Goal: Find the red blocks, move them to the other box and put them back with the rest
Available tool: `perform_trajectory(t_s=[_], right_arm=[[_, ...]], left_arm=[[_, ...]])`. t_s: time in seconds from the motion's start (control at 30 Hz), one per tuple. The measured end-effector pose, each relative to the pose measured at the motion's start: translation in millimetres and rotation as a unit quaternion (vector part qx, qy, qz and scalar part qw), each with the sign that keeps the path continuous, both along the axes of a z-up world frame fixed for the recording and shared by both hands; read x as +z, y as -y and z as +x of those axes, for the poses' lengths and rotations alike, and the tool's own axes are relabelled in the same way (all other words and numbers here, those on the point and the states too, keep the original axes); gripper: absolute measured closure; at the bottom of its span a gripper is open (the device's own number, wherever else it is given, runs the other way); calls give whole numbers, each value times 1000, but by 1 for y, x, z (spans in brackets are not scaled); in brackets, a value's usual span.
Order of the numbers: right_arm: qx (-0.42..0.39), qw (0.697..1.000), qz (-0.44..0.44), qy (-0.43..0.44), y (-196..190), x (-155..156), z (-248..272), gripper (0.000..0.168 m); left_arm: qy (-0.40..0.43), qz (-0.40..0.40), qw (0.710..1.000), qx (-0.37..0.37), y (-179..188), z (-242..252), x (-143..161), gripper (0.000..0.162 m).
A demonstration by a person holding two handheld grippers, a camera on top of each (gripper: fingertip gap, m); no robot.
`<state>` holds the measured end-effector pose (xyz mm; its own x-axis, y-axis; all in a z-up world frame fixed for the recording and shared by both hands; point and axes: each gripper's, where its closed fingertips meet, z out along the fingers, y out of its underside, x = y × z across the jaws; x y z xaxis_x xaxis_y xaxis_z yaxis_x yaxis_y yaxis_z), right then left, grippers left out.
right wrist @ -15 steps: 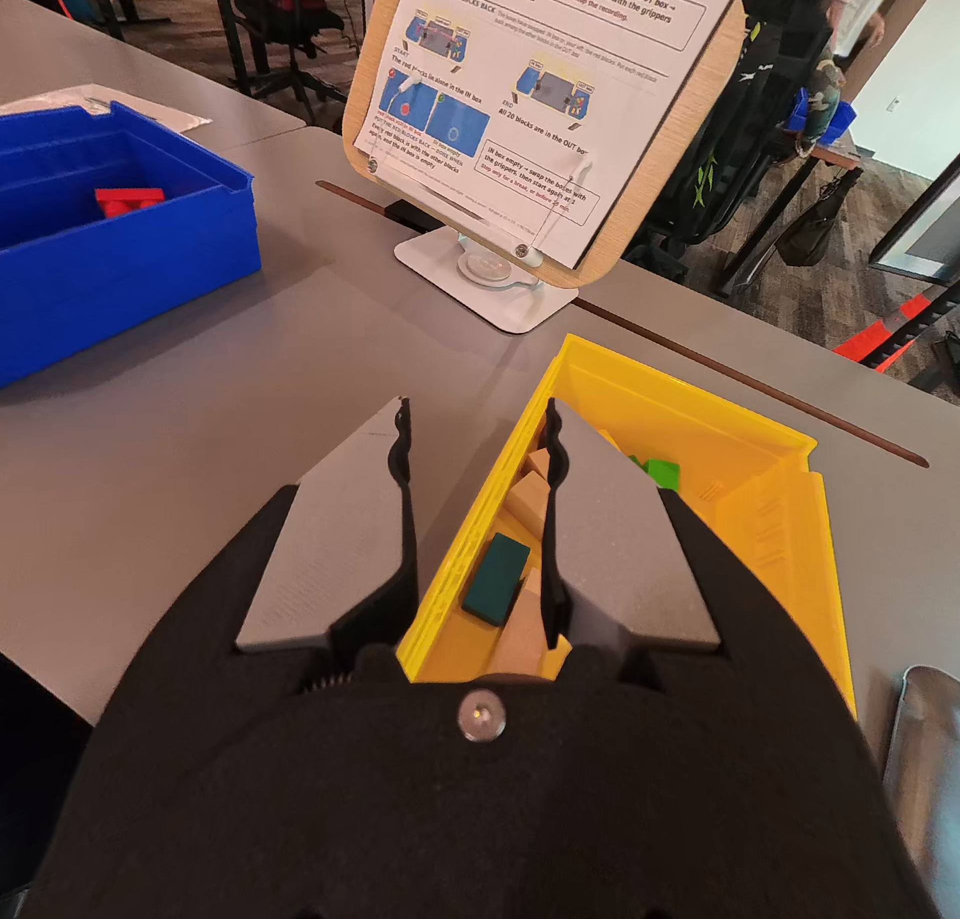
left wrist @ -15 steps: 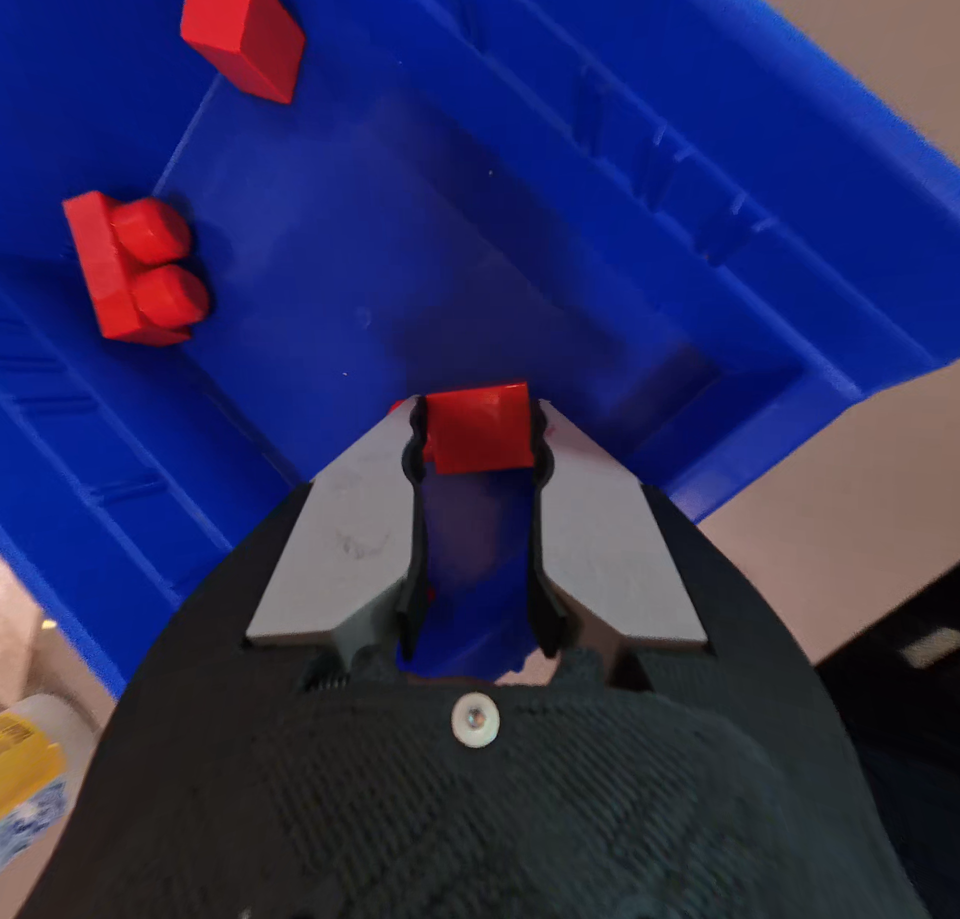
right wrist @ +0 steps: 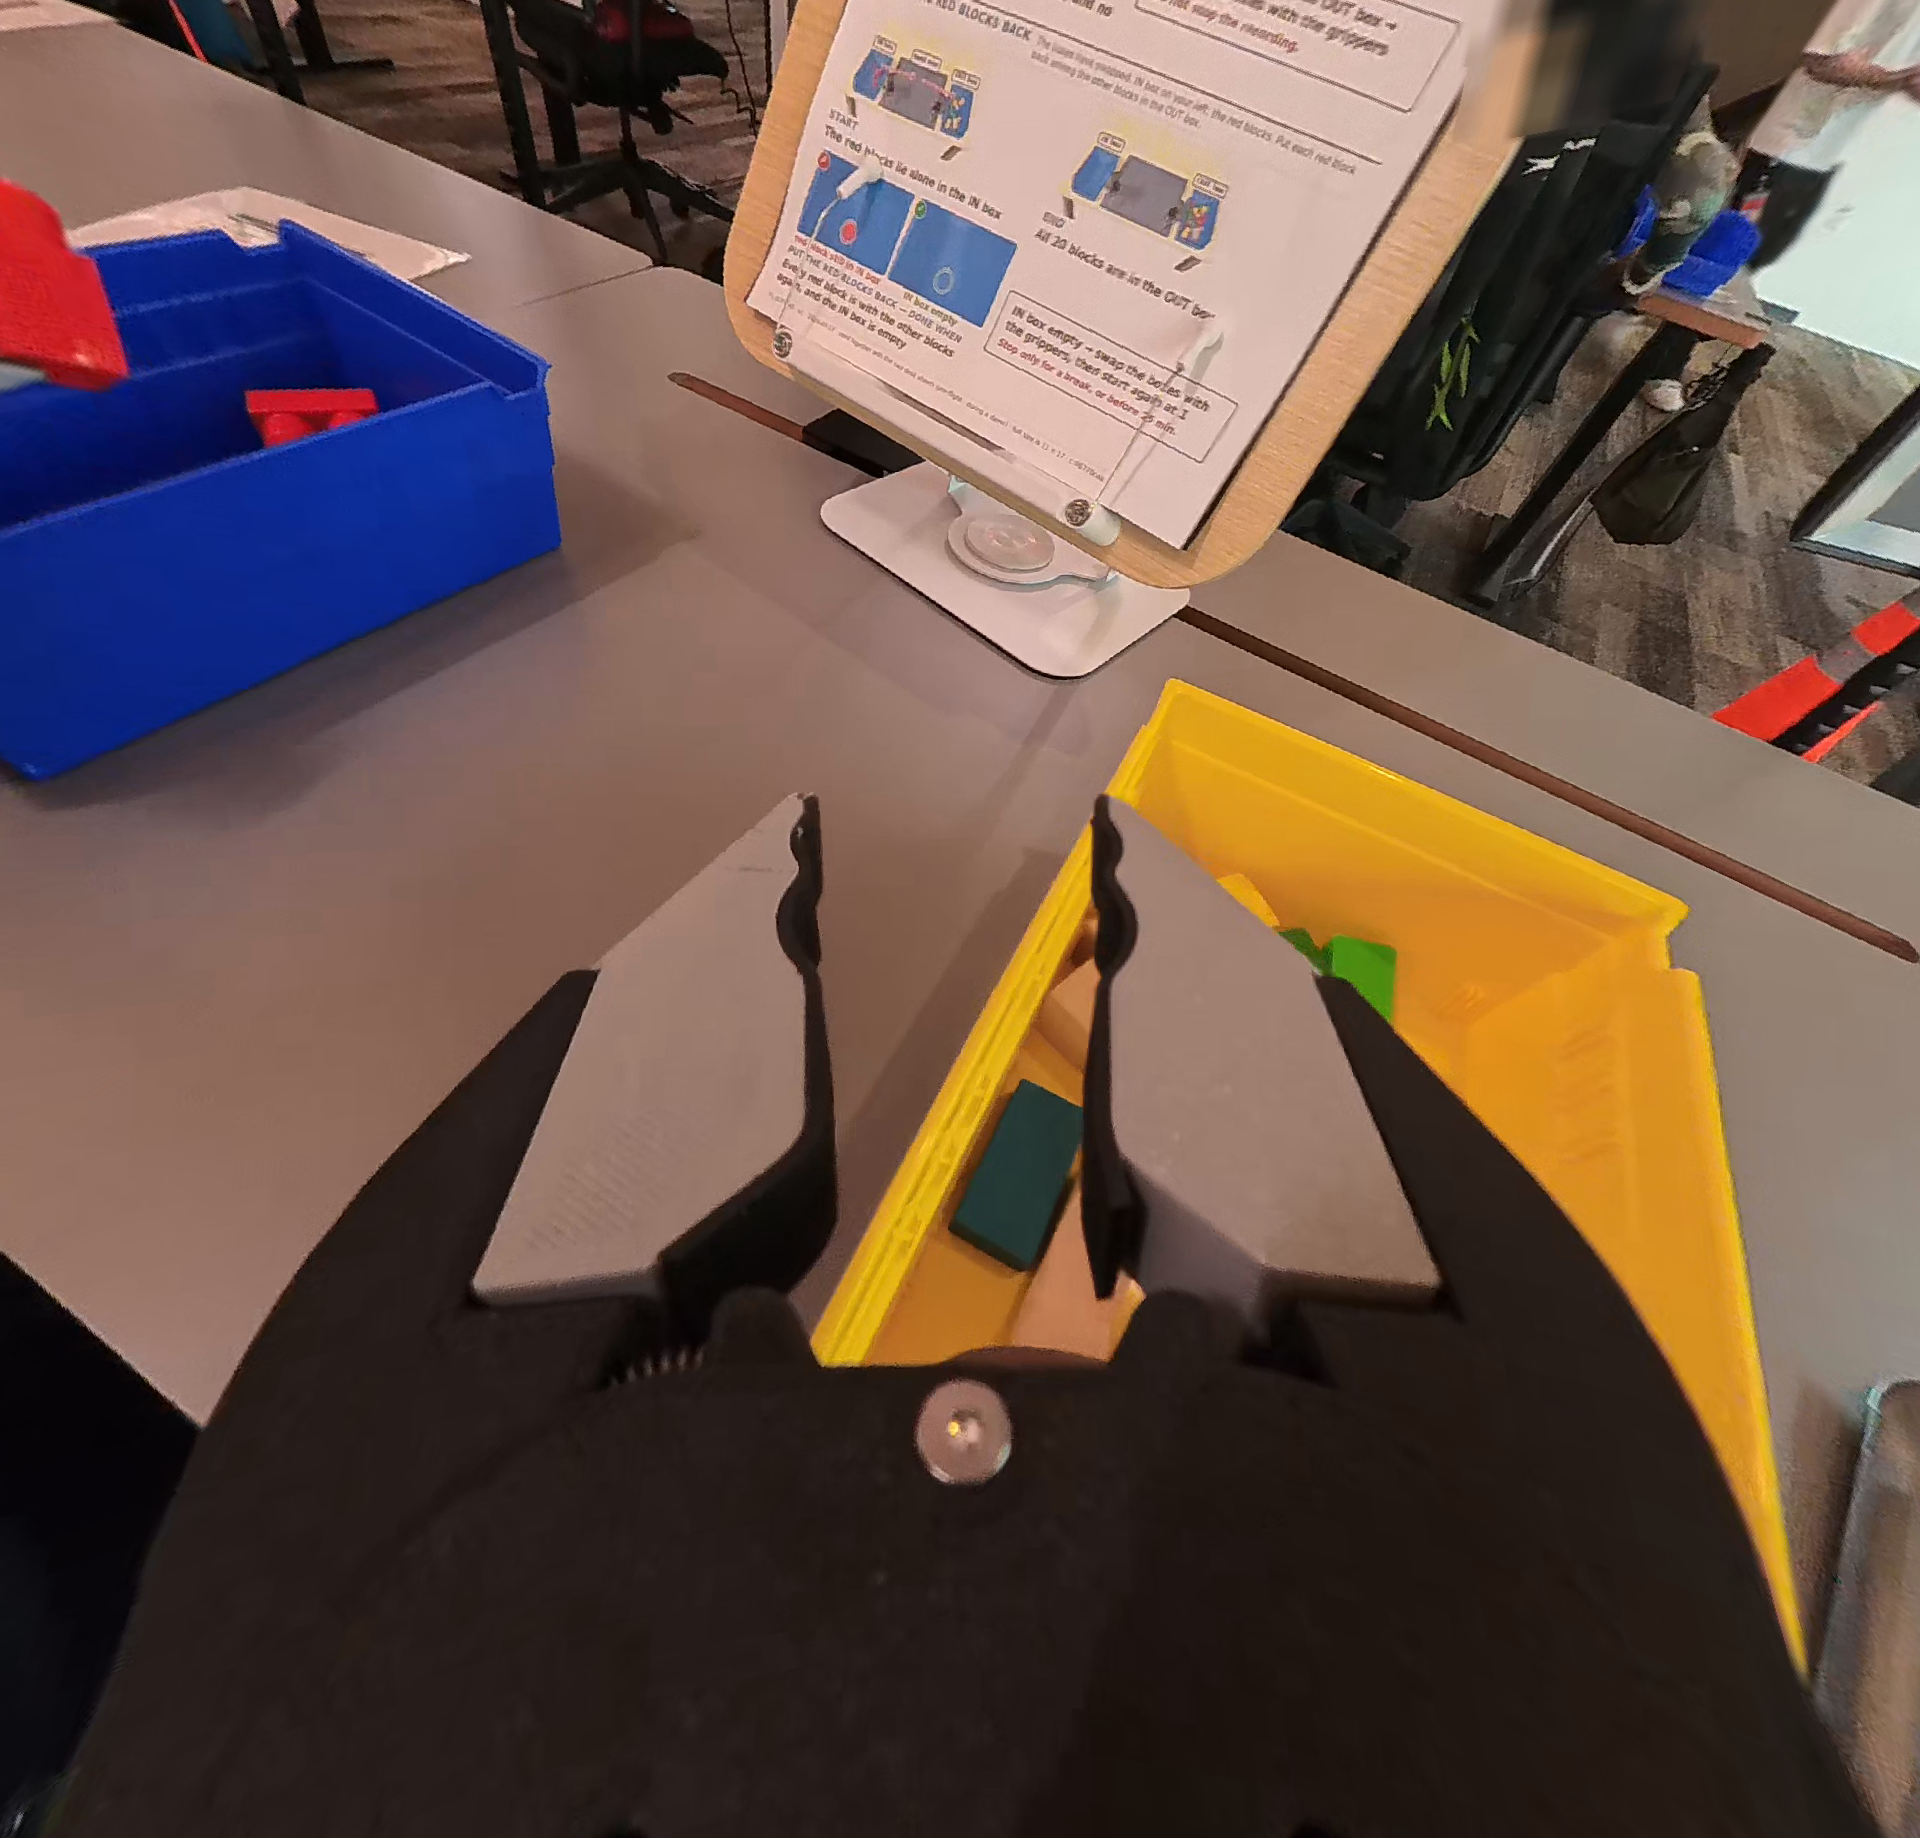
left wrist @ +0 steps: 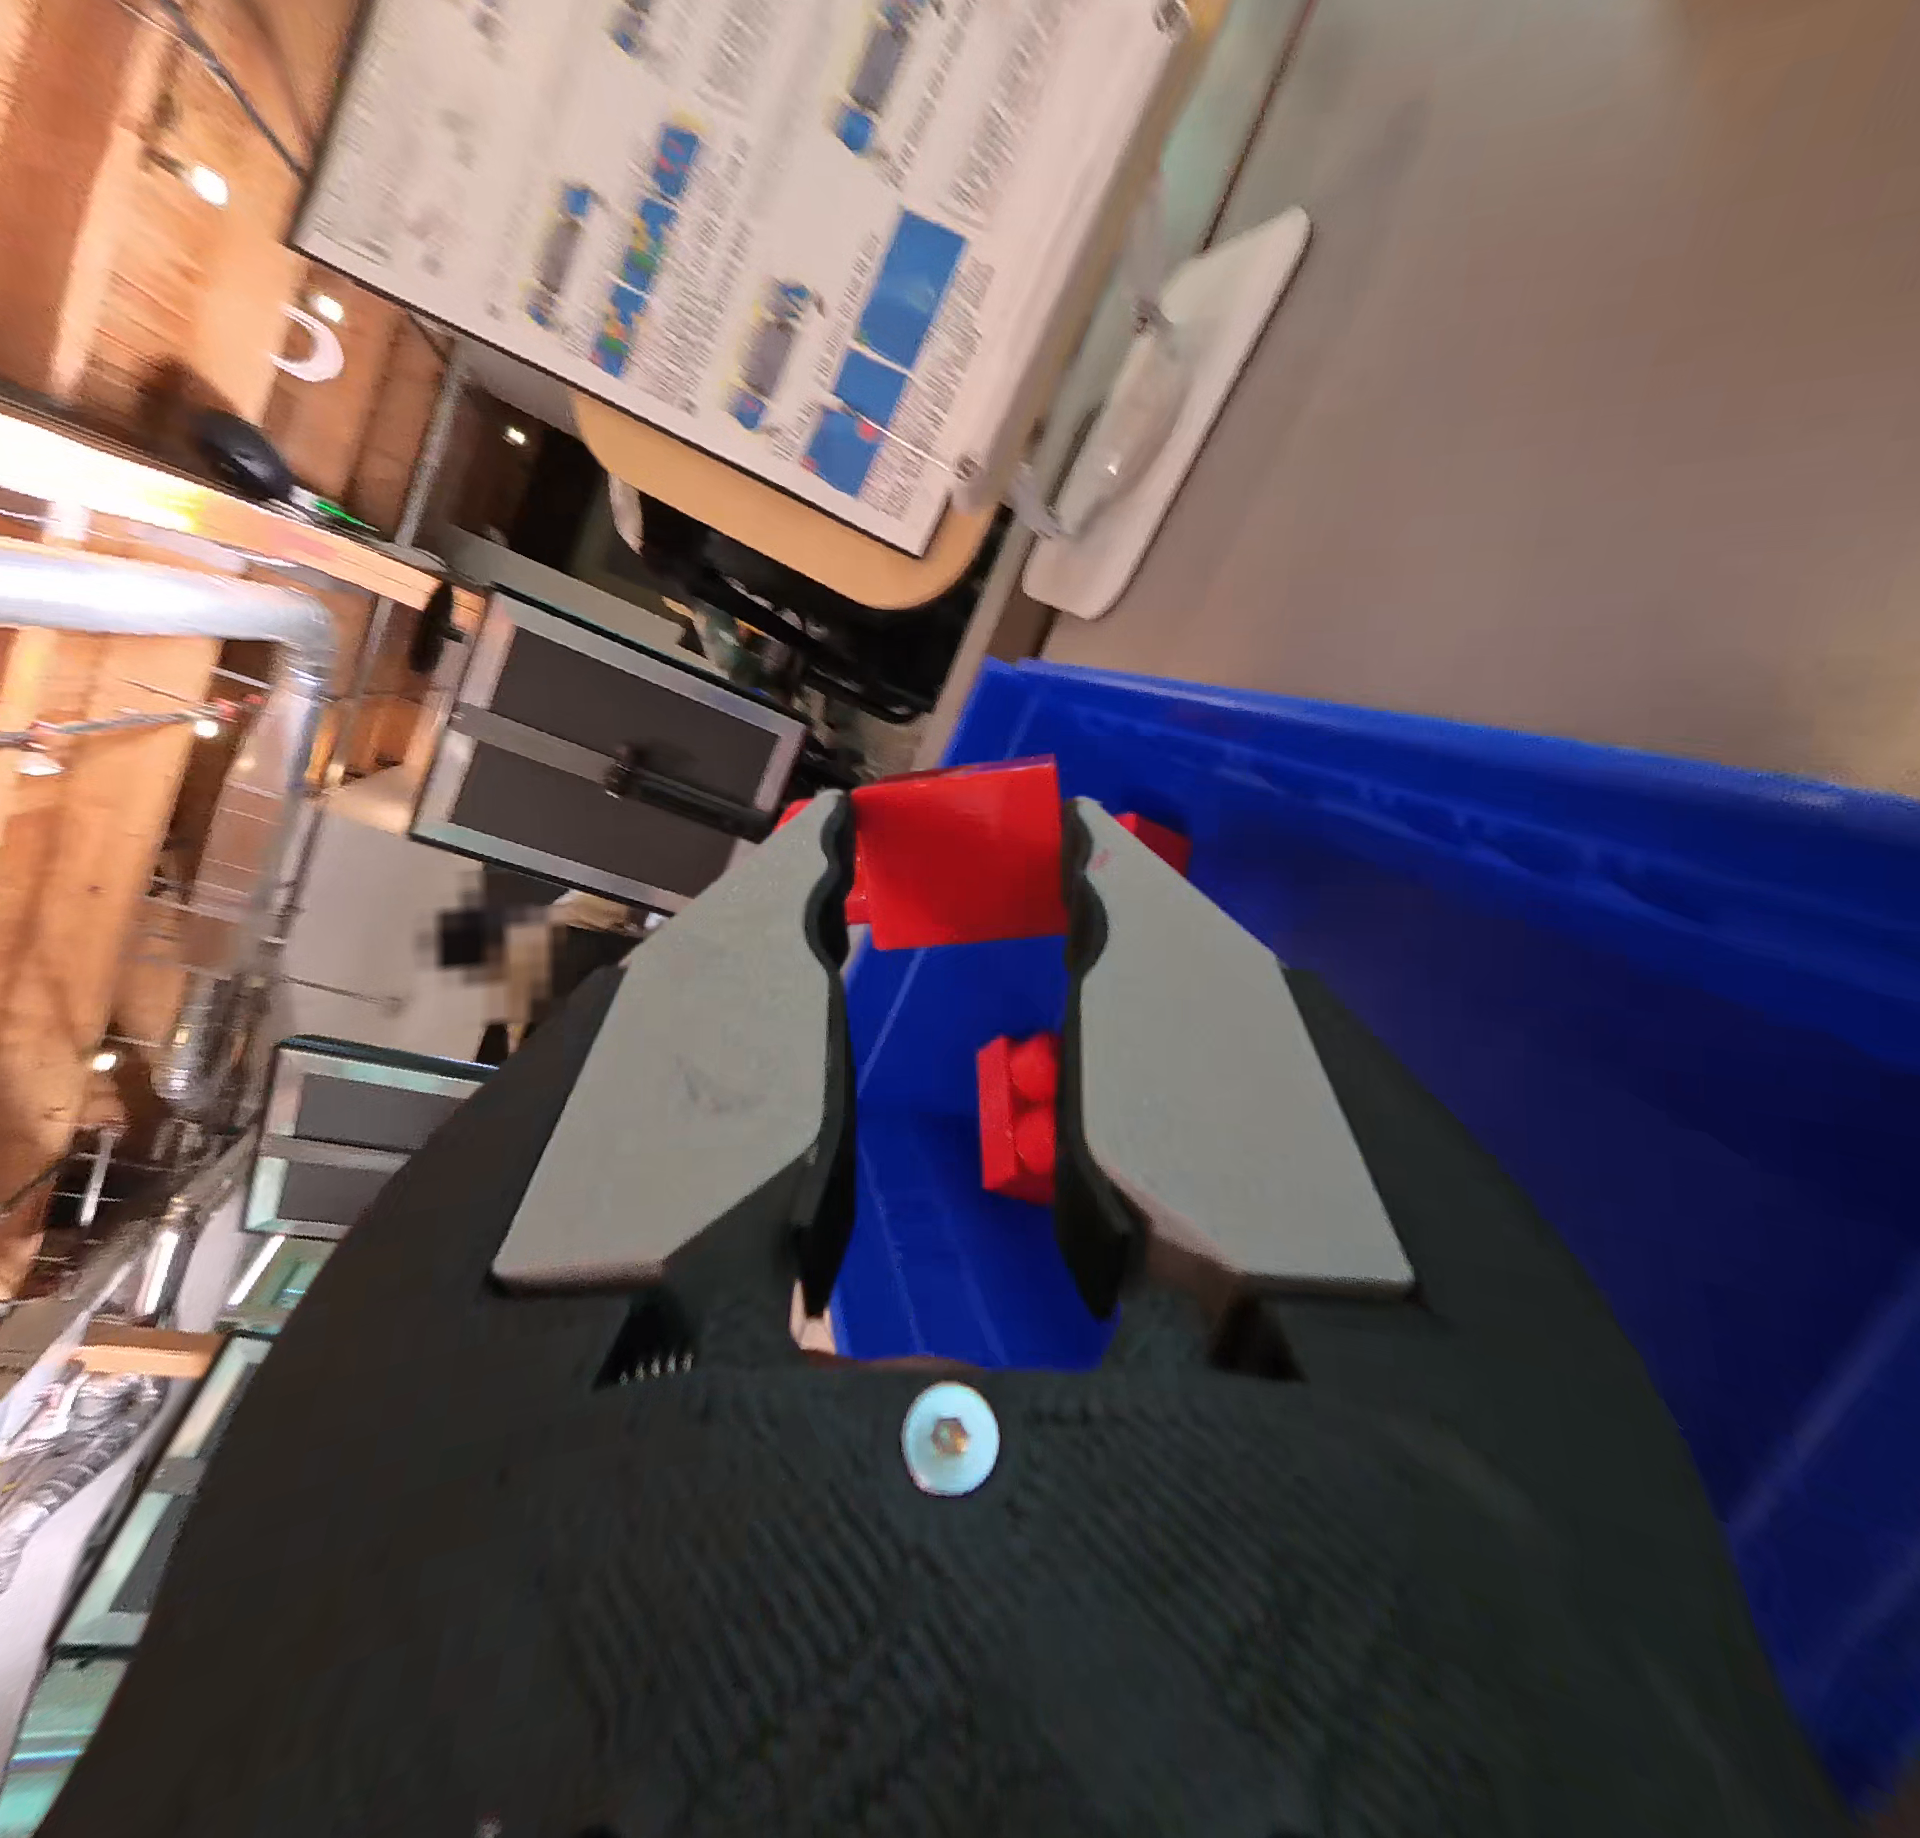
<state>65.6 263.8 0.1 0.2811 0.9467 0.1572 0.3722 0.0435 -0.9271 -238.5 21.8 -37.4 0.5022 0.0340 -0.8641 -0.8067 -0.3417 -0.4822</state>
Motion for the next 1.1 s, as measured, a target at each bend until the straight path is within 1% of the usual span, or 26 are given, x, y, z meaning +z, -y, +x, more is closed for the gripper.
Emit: perform_trajectory(t_s=[0.07,0.17,0.3,0.37,0.43,0.53,0.57,0.67,0.73,0.8,0.93,1.07,1.1], right_arm=[[14,1000,-8,2,6,-3,-5,118],[39,999,-19,3,19,-7,-15,118],[122,991,-55,-10,61,-8,-37,118],[178,981,-76,-15,91,-10,-49,117],[233,967,-98,-18,121,-13,-60,117],[291,947,-134,-22,157,-18,-72,115],[301,943,-143,-23,165,-20,-75,114],[303,940,-153,-32,176,-22,-84,113],[292,943,-157,-35,176,-25,-90,113],[286,943,-166,-35,177,-29,-94,112],[302,934,-190,-27,188,-36,-99,110],[302,934,-190,-15,194,-46,-104,110],[299,935,-190,-13,193,-48,-106,112]], left_arm=[[-20,32,999,-13,0,9,14,124],[-34,76,995,-53,-2,35,34,124],[-74,108,984,-119,-12,91,53,124],[-81,92,979,-163,-21,127,49,124],[-76,70,973,-207,-29,158,39,124],[-82,48,967,-236,-40,183,25,124],[-79,35,968,-234,-44,186,19,124],[-79,9,979,-189,-58,180,8,124],[-75,4,976,-203,-61,190,4,124],[-91,3,971,-222,-61,203,1,124],[-102,4,966,-236,-60,217,0,124],[-107,-6,963,-246,-61,225,-6,124],[-108,-11,963,-245,-63,226,-8,124]])
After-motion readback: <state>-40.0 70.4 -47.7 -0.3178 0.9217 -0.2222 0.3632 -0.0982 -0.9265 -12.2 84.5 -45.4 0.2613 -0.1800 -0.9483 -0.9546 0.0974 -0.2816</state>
